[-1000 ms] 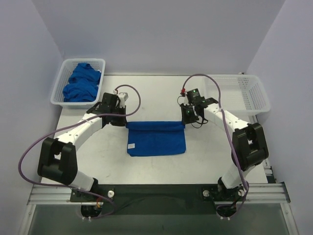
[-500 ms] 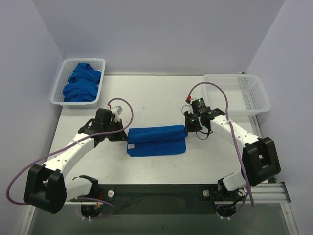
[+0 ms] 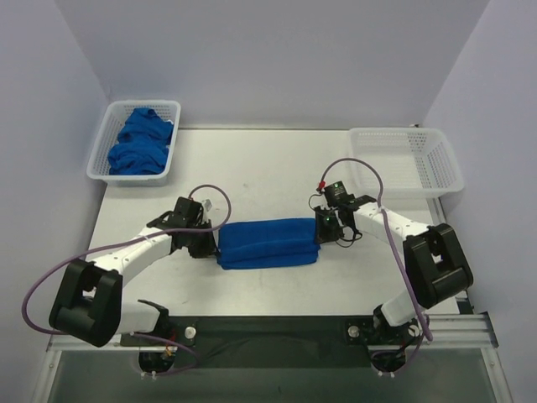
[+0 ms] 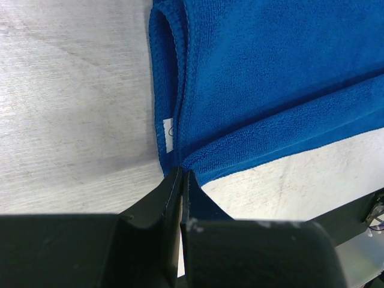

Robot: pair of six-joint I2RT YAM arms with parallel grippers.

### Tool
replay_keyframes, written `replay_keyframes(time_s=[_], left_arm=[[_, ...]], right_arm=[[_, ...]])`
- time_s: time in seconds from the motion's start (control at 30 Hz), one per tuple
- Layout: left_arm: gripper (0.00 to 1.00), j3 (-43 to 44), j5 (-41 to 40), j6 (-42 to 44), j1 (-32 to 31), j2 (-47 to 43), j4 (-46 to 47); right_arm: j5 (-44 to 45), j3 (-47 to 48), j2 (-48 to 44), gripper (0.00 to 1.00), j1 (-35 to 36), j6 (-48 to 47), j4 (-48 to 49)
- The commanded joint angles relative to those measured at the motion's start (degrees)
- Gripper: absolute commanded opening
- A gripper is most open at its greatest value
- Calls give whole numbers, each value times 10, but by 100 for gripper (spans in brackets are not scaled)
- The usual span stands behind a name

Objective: Fold and stack the towels
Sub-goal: Fold the towel

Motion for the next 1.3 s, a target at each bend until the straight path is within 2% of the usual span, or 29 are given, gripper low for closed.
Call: replay_keyframes(time_s=[0.0, 0.5, 0.9, 1.03, 1.2, 1.23, 1.27], left_arm=[[0, 16, -24, -6, 0, 1, 19], [0, 98, -53, 13, 0, -46, -57], [0, 58, -78, 20, 0, -19, -53], [0, 54, -50, 23, -2, 15, -52], [2, 34, -36, 16, -11, 9, -45], [4, 32, -33, 16, -12, 2, -44], [7, 30, -31, 14, -12, -2, -45]], right_arm=[[5, -4, -4, 0, 2, 1, 0], [-3, 39, -90, 0, 4, 7, -68], [-7, -10, -51, 0, 28, 36, -55], [4, -27, -25, 0, 28, 31, -41], [9, -34, -16, 0, 28, 18, -39], [2, -33, -16, 1, 28, 16, -38], [-2, -33, -20, 7, 29, 15, -39]])
